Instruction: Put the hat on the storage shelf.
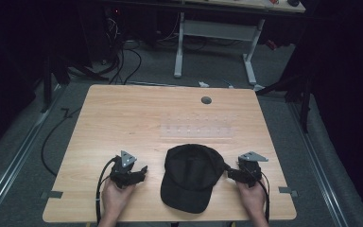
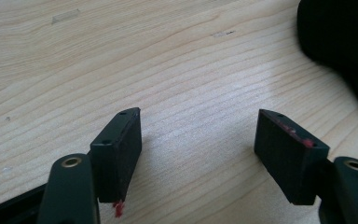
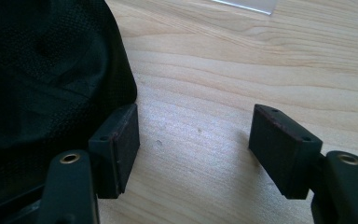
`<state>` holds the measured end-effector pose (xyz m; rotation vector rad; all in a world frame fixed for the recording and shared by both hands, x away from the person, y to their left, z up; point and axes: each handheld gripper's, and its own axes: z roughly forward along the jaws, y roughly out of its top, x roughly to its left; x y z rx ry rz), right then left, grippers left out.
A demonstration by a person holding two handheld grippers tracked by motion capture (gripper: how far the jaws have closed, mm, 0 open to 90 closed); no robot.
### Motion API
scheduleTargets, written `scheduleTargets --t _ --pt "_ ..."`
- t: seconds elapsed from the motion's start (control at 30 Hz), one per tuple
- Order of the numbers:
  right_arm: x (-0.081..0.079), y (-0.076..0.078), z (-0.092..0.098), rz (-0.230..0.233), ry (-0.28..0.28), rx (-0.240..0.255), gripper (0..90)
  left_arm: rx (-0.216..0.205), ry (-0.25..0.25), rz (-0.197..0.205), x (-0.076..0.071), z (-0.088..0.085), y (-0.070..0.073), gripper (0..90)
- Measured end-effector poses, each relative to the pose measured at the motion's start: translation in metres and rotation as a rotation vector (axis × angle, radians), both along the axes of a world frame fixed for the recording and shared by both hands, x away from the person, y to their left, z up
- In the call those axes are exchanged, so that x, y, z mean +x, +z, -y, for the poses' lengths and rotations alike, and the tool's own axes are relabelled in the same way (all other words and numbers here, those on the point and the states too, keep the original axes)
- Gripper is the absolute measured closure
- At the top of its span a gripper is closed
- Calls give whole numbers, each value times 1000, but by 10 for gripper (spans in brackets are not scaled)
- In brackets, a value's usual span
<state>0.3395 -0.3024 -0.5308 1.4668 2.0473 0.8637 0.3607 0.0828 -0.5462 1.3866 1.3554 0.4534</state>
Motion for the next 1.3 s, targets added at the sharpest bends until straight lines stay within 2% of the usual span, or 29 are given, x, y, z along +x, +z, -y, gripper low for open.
scheduleTargets --t 1.3 --pt "0 0 -1 0 -6 -2 337 -4 -3 -4 0 0 0 304"
